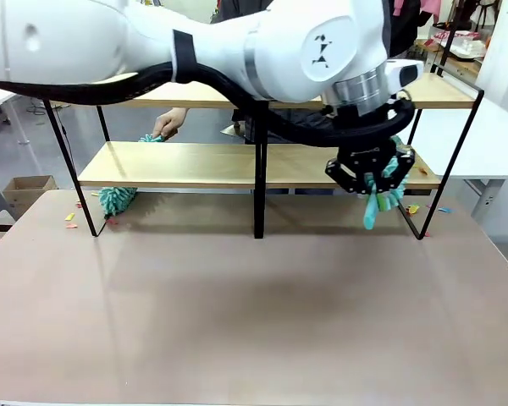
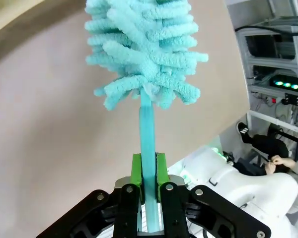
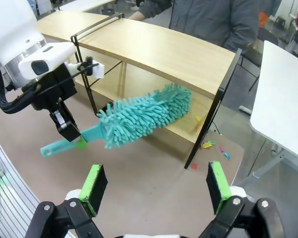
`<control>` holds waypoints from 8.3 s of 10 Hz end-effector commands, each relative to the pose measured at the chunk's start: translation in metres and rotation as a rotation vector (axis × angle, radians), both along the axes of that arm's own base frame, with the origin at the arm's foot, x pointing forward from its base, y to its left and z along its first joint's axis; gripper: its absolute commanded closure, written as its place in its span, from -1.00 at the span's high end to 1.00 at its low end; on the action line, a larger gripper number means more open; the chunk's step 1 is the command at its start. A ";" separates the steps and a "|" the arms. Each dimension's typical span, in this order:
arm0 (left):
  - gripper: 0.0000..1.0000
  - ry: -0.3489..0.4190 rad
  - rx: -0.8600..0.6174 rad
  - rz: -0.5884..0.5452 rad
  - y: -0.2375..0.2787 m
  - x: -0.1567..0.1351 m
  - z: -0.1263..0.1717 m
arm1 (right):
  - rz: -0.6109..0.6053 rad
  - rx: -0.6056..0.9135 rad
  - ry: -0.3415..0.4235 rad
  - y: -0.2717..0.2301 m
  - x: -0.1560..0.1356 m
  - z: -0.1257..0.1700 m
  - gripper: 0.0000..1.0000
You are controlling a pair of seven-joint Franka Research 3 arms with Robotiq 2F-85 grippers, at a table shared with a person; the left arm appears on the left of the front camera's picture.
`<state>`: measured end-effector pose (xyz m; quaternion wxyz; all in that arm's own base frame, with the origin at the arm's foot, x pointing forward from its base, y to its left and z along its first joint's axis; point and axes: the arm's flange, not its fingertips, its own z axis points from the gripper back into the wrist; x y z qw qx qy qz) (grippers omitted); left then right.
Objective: Clean the shelves.
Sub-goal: Clean another randomly selected level of the Shelf with the Duster, then place the Duster on the table.
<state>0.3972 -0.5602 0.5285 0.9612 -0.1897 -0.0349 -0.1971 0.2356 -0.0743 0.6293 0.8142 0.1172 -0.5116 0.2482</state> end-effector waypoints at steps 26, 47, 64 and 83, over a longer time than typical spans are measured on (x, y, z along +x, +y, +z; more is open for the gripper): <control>-0.75 -0.095 -0.321 -0.500 0.436 -0.165 0.151 | -0.003 0.000 -0.002 -0.001 0.000 0.000 1.00; -0.75 -0.362 -0.605 -0.215 0.722 -0.263 0.162 | -0.003 0.000 -0.002 -0.001 0.000 0.000 1.00; -0.75 0.508 -0.555 -0.489 0.630 -0.158 -0.118 | -0.079 0.575 1.257 0.068 0.096 -0.238 1.00; 1.00 -0.102 -0.713 -0.189 0.668 -0.066 -0.066 | -0.078 0.770 1.217 0.042 0.094 -0.179 1.00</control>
